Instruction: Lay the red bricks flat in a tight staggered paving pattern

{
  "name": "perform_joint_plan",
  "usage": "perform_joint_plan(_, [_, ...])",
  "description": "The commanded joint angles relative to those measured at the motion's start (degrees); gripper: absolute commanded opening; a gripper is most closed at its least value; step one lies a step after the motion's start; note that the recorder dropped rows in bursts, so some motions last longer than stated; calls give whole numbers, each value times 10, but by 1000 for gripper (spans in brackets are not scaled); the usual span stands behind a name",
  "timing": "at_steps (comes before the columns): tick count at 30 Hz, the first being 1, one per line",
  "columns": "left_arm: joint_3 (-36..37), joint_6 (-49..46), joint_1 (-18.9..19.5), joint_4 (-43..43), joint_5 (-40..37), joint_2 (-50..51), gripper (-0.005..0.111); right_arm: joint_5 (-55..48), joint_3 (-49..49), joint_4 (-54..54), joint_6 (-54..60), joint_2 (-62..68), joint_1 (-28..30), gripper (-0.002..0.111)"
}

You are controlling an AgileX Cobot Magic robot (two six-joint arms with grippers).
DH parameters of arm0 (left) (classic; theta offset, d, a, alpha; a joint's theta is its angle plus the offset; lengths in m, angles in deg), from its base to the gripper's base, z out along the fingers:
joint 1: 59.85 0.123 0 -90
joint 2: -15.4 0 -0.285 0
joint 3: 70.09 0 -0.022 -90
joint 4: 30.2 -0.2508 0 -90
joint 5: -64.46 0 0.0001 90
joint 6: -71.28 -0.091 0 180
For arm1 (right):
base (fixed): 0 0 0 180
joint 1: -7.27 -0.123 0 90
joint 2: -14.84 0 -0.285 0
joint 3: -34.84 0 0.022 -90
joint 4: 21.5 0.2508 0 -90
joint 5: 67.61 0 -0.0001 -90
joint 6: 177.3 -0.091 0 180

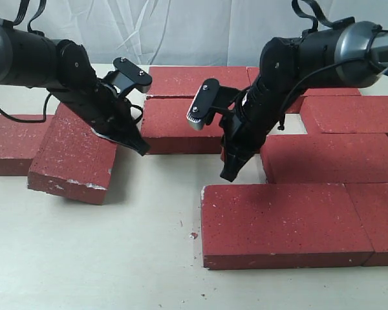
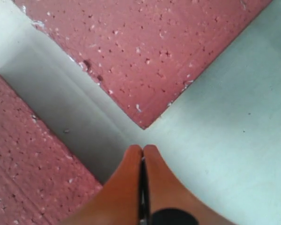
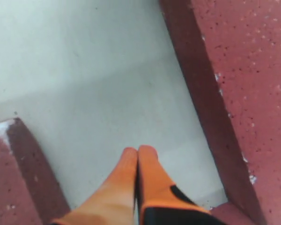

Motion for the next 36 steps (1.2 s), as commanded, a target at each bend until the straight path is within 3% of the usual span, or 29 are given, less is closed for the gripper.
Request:
perform_joint_plan(1, [0,3,-1,4,9,0,0,31,2,-23,-1,23,3,-1])
perform_joint_plan(19, [0,2,-1,4,37,0,0,152,2,-36,-33,37,15,-1])
perform_joint_plan(27, [0,4,-1,-22,12,-12,0,150,2,-28,-64,13,15,-1])
perform_joint_plan(36, [0,4,-1,-16,29,-5,0,80,2,-33,-96,-29,15,-1])
